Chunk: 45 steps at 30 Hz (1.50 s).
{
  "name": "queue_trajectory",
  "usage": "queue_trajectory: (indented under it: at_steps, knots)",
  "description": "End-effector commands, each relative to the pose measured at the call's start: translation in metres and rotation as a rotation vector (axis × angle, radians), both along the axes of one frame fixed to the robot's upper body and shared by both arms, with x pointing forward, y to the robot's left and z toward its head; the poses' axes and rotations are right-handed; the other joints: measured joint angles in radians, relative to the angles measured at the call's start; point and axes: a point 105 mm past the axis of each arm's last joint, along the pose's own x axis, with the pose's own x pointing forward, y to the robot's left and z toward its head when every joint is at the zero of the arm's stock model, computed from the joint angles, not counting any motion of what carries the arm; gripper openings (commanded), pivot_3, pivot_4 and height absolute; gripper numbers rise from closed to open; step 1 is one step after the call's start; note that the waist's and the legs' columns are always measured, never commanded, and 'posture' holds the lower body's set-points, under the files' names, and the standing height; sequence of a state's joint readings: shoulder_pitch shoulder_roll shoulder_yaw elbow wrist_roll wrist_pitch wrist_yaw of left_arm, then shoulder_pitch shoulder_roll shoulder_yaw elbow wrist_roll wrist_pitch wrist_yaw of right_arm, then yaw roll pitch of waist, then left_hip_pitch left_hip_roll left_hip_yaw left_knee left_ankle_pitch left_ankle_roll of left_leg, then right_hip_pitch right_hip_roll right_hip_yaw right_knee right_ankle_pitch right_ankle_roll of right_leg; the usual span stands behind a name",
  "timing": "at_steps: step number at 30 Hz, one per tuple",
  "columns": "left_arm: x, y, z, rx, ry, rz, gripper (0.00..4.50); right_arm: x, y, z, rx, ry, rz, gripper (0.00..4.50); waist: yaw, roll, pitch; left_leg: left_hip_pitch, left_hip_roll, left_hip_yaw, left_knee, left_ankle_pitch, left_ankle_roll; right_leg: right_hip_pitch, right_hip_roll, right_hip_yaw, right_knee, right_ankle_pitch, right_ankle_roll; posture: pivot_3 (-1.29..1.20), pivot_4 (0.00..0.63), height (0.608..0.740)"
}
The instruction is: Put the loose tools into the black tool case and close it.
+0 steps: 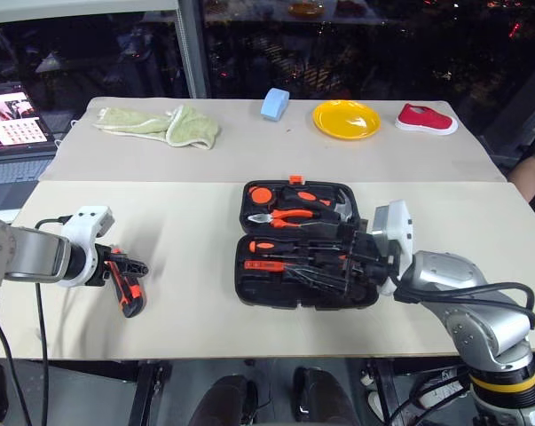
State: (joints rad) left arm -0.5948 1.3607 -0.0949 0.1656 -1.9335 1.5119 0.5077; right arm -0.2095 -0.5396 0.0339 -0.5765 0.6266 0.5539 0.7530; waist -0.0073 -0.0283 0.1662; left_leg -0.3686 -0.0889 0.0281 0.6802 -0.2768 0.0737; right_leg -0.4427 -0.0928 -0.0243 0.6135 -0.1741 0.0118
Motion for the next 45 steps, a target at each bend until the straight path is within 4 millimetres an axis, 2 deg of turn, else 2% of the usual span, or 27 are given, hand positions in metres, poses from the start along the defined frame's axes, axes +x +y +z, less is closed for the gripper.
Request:
queue_trajectory:
  at_steps: [1, 7, 13, 18, 22, 26, 30, 34, 35, 38, 41, 43, 45]
  knots:
    - [-0.007, 0.009, -0.005, 0.029, -0.013, 0.056, 4.46, -0.002, 0.002, 0.007, 0.011, -0.049, 0.015, 4.5, 0.0, 0.0, 0.0, 0.001, 0.0, 0.0, -0.001, 0.001, -0.001, 0.001, 0.0, 0.0, 0.0, 0.0, 0.0, 0.0, 0.15, 0.732]
    - [-0.004, 0.011, -0.022, 0.049, -0.022, 0.127, 4.46, -0.001, 0.002, 0.007, 0.02, -0.05, 0.0, 4.5, 0.019, 0.0, 0.0, 0.002, 0.0, -0.001, 0.0, 0.002, -0.004, 0.002, -0.001, 0.0, 0.0, -0.001, -0.001, 0.0, 0.15, 0.732]
    - [0.015, -0.003, -0.027, 0.021, -0.059, 0.152, 4.46, -0.001, 0.002, 0.005, 0.024, -0.047, -0.022, 4.5, 0.025, 0.0, 0.0, 0.001, -0.001, -0.002, -0.001, 0.002, -0.003, 0.002, 0.0, -0.001, -0.001, -0.001, -0.001, 0.0, 0.15, 0.732]
    - [0.019, -0.018, -0.04, 0.012, -0.016, 0.114, 4.46, -0.002, 0.0, 0.004, 0.035, -0.047, -0.055, 4.5, 0.02, 0.0, 0.0, 0.001, -0.001, -0.002, -0.001, 0.002, -0.003, 0.002, 0.0, -0.001, -0.001, -0.001, -0.001, 0.0, 0.15, 0.732]
    - [0.025, -0.021, -0.039, 0.015, -0.019, 0.121, 4.46, -0.003, -0.001, 0.004, 0.039, -0.048, -0.072, 4.5, 0.019, 0.0, 0.0, 0.001, -0.001, -0.002, -0.001, 0.002, -0.003, 0.002, 0.0, 0.0, 0.0, -0.001, -0.001, 0.0, 0.15, 0.732]
    - [0.021, -0.019, -0.041, 0.022, 0.015, 0.101, 4.46, -0.002, -0.004, 0.003, 0.033, -0.048, -0.099, 4.5, 0.019, 0.0, 0.0, 0.002, 0.0, -0.002, -0.001, 0.002, -0.004, 0.003, 0.0, -0.001, 0.0, -0.001, -0.001, 0.0, 0.15, 0.732]
    - [0.018, -0.017, -0.046, 0.015, 0.04, 0.103, 3.49, 0.0, -0.006, 0.005, 0.037, -0.052, -0.109, 4.5, 0.018, 0.0, 0.0, 0.002, -0.001, -0.001, -0.001, 0.002, -0.004, 0.002, 0.001, -0.001, 0.0, -0.001, -0.001, 0.0, 0.15, 0.732]
    - [0.016, -0.02, -0.05, 0.002, 0.046, 0.097, 1.99, 0.001, -0.009, 0.006, 0.03, -0.056, -0.112, 4.5, 0.019, 0.0, 0.0, 0.002, -0.001, -0.002, -0.001, 0.002, -0.004, 0.002, 0.001, -0.002, 0.0, -0.001, -0.001, 0.0, 0.15, 0.732]
    - [0.016, -0.02, -0.051, 0.0, 0.047, 0.097, 1.78, 0.001, -0.01, 0.006, 0.025, -0.058, -0.112, 4.5, 0.019, 0.0, 0.0, 0.002, -0.001, -0.002, -0.001, 0.002, -0.004, 0.003, 0.001, -0.002, 0.0, -0.001, -0.001, 0.0, 0.15, 0.732]
    - [0.016, -0.019, -0.051, -0.003, 0.044, 0.105, 1.65, 0.001, -0.014, 0.006, 0.007, -0.061, -0.106, 4.5, 0.019, 0.0, 0.0, 0.002, -0.001, -0.002, -0.001, 0.002, -0.004, 0.003, 0.001, -0.002, 0.0, -0.001, -0.001, 0.0, 0.15, 0.732]
    - [0.015, -0.024, -0.045, -0.019, 0.059, 0.04, 1.65, -0.001, -0.017, 0.007, -0.017, -0.063, -0.095, 4.5, 0.019, 0.0, 0.0, 0.002, -0.001, -0.002, -0.001, 0.002, -0.004, 0.003, 0.001, -0.001, 0.0, -0.001, -0.001, 0.0, 0.15, 0.732]
    - [0.014, -0.037, -0.036, -0.028, 0.067, -0.108, 1.65, -0.004, -0.019, 0.007, -0.039, -0.053, -0.077, 4.5, 0.02, 0.0, 0.0, 0.002, -0.001, -0.002, -0.001, 0.002, -0.004, 0.003, 0.001, -0.002, 0.0, -0.001, -0.001, 0.0, 0.15, 0.732]
    - [0.029, -0.051, -0.015, 0.003, -0.055, -0.278, 1.64, -0.012, -0.022, 0.004, -0.087, -0.033, -0.04, 4.5, 0.024, 0.0, 0.0, 0.001, -0.002, -0.002, -0.001, 0.002, -0.004, 0.003, 0.003, -0.006, -0.001, -0.001, -0.001, 0.0, 0.15, 0.732]
